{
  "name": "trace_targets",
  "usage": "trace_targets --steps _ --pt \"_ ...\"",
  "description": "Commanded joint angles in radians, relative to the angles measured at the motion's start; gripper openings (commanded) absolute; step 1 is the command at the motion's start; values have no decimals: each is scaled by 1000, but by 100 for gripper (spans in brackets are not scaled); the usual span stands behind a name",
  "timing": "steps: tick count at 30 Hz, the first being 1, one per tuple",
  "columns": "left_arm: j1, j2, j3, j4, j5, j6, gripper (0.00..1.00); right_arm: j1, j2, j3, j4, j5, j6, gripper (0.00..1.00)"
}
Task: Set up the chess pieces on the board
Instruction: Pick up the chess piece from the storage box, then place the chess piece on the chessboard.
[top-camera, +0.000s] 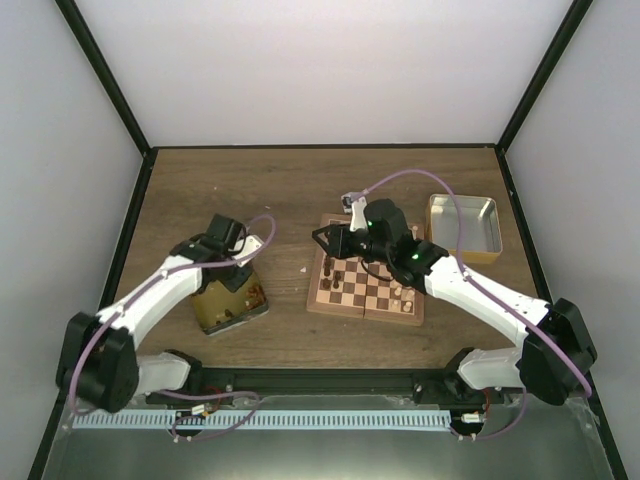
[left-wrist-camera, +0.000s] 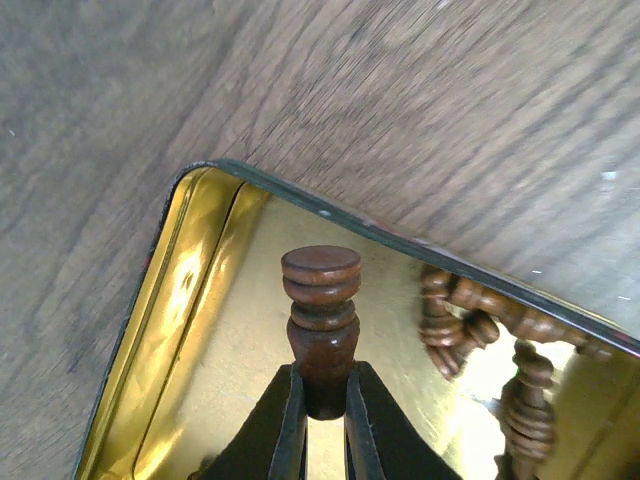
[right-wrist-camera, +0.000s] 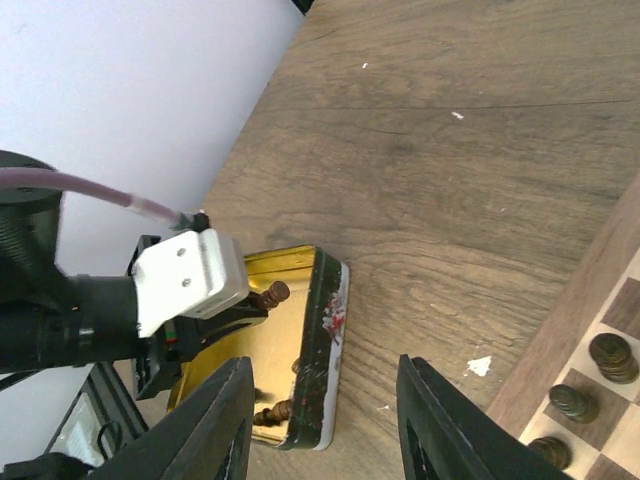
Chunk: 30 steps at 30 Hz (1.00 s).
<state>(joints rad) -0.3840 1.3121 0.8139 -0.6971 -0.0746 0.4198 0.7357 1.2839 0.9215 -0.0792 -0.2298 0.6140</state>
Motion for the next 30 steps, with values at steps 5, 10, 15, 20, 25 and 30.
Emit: trace_targets --steps 5,10,15,20,25,30 --pt "-38 -334 -14 -41 163 48 4 7 2 -13 146 -263 5 43" --pt "-39 -420 -16 26 382 81 4 14 55 -2 311 -494 36 49" --pt "-41 -422 -8 45 466 99 4 47 126 107 240 -541 -24 63" --pt "-41 -424 -2 53 521 110 4 68 225 177 159 -525 -51 65" --pt "-41 -424 -4 56 519 112 4 100 295 255 92 -500 -74 62" --pt "-41 -425 -3 58 522 111 4 100 315 264 79 -450 -45 52"
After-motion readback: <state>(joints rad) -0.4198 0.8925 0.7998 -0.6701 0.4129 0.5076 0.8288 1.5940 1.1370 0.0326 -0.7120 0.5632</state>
